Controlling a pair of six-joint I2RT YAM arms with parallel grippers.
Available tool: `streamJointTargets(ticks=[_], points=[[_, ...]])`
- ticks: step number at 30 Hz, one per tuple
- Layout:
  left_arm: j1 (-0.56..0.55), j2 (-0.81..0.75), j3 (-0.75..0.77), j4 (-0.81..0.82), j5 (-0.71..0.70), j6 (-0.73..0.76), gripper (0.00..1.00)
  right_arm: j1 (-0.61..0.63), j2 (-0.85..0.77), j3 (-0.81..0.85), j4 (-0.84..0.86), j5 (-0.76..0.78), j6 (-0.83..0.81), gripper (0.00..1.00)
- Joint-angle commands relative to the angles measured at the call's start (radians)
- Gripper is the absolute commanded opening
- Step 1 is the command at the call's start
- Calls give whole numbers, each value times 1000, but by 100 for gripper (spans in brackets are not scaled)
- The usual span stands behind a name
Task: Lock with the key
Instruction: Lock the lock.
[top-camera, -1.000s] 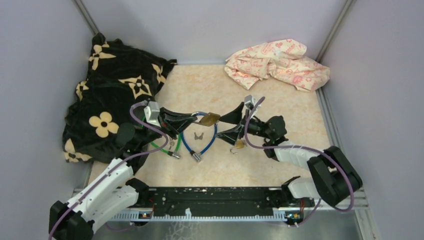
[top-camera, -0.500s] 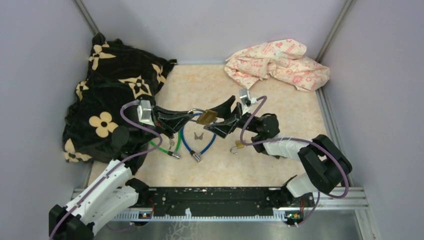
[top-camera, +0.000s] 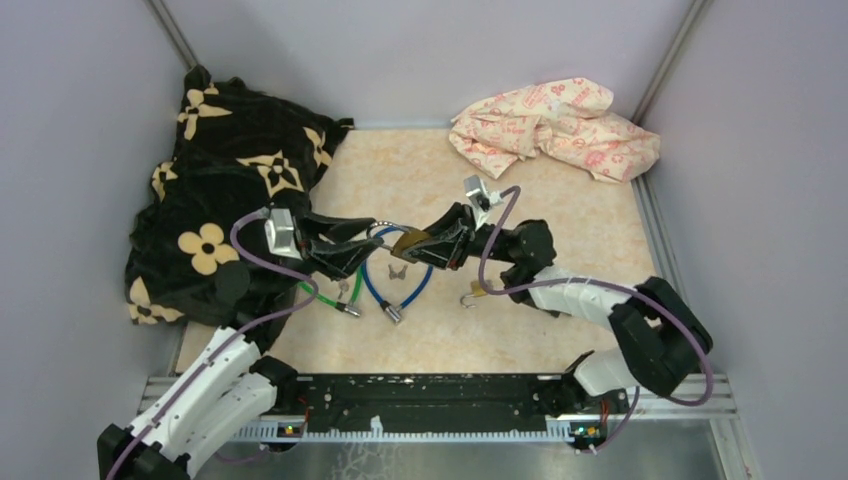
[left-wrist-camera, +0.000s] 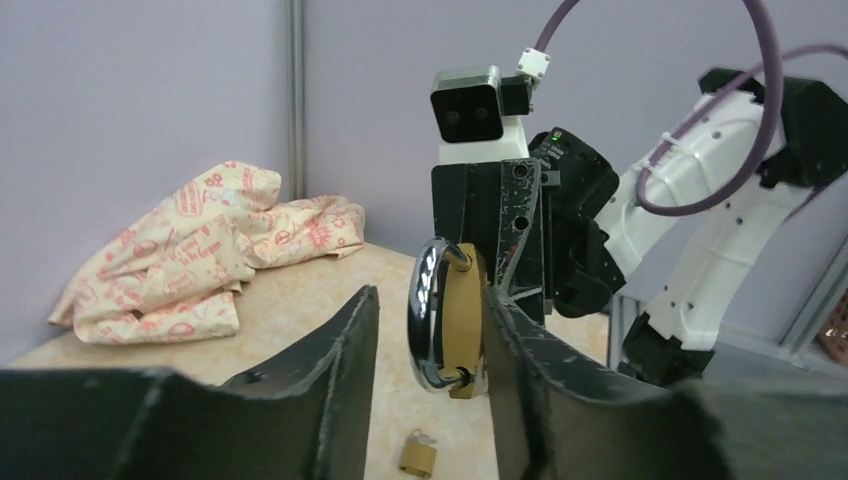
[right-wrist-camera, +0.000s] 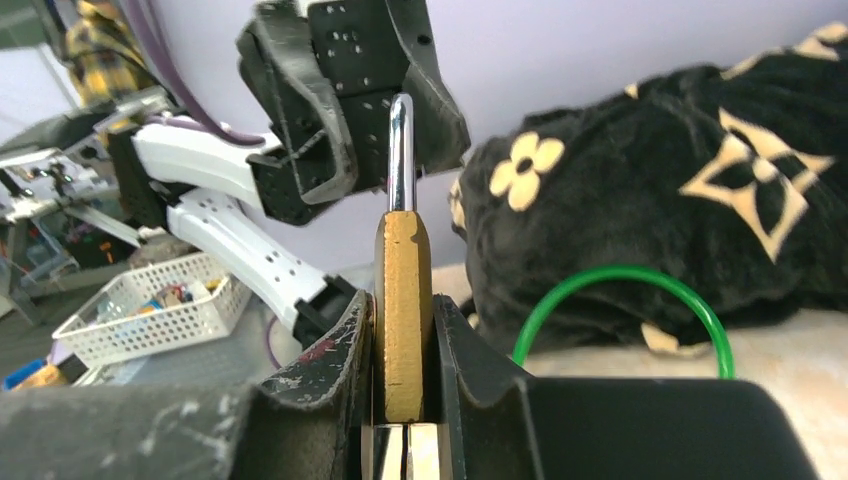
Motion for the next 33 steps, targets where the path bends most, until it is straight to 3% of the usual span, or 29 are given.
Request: streamJointTargets(ticks=[1,5,8,10,13,20,27,28,30,33], points=[[67,-65,-25,-89,43,127,59,-38,-189,111,-465,-57,-259,0],[131,-120,-7,-300,196,405,74,-41,-284,291,-1151,-92,-662,0],[133,-131,30,-519,352,606,75,-32,-296,396,-1440,-66,-844,0],[132,-112,56,-565,438,609,75,-10,-286,461,-1552,-48,-917,0],[132,-76,59,-461,438,481,71,35,-253,564,-1705,5,-1036,0],[130,-41,57,-381,397,376,66,70,-225,659,-1799,-11,-1113,0],[90,-32,35,-233,431,285,33,98,-194,690,-1796,-8,-1132,0],[81,-30,34,-241,425,282,26,100,-193,692,-1792,-10,-1129,0],[71,-27,33,-248,407,270,2,103,-193,693,-1779,-22,-1124,0],[71,-38,29,-223,374,255,0,103,-202,677,-1738,-36,-1094,0]])
